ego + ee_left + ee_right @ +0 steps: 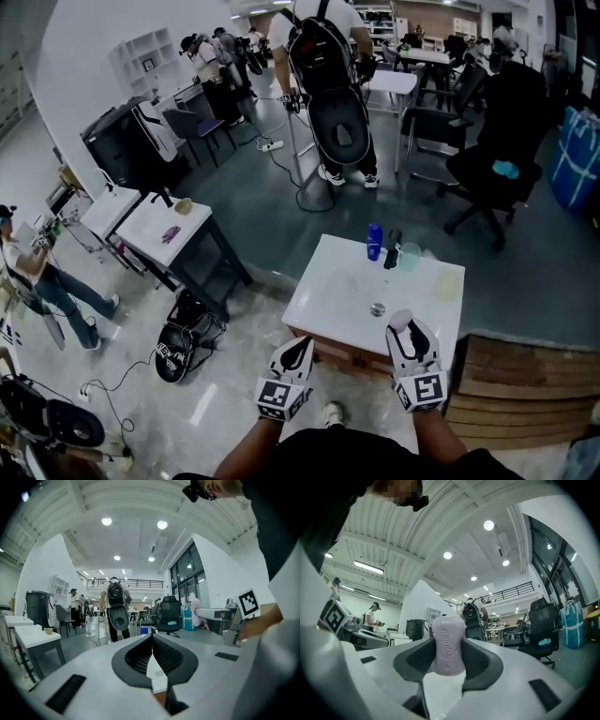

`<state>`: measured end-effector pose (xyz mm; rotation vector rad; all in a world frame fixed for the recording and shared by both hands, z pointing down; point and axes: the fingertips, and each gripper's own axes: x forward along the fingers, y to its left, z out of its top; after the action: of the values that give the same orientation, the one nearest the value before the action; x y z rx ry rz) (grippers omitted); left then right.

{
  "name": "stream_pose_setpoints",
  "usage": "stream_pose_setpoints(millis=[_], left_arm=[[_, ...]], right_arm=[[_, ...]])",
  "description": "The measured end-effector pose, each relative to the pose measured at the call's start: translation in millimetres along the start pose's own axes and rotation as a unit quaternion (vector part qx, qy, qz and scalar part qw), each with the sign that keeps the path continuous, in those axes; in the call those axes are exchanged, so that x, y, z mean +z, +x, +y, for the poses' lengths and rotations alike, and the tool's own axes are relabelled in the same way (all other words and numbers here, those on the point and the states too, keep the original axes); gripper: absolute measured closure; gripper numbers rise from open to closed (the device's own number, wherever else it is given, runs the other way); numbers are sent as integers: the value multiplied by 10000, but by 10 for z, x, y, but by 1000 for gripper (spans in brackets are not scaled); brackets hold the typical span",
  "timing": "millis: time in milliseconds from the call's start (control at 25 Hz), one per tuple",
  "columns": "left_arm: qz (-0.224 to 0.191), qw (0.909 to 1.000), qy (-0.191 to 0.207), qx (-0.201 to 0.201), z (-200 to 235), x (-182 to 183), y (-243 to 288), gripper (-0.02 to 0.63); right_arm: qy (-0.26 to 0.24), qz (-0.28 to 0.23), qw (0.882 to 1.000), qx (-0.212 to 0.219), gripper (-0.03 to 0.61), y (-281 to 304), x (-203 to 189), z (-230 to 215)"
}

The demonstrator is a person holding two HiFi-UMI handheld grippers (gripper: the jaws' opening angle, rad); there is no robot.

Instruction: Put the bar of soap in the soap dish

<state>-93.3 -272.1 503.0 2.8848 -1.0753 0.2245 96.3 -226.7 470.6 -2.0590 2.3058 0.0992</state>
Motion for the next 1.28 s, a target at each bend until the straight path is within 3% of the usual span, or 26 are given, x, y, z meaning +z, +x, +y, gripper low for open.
stream_pose_setpoints(millis=[320,600,1040,1280], left_arm=[[27,9988,3,-482,408,-7,518,592],[33,9952,-15,-976,361,-38,934,592],[171,9886,-122,-1493,-4,-107,1772,592],[330,9858,-153,-1641,-189,-187,2172,592]], right_arm=[[-136,104,9983,-549,391,407,-92,-216],[40,356,9929,-1135,391,404,-223,-567],[291,1000,9728,-2068,391,266,-627,-1566],[667,1530,9538,-2497,393,289,-995,-2091]])
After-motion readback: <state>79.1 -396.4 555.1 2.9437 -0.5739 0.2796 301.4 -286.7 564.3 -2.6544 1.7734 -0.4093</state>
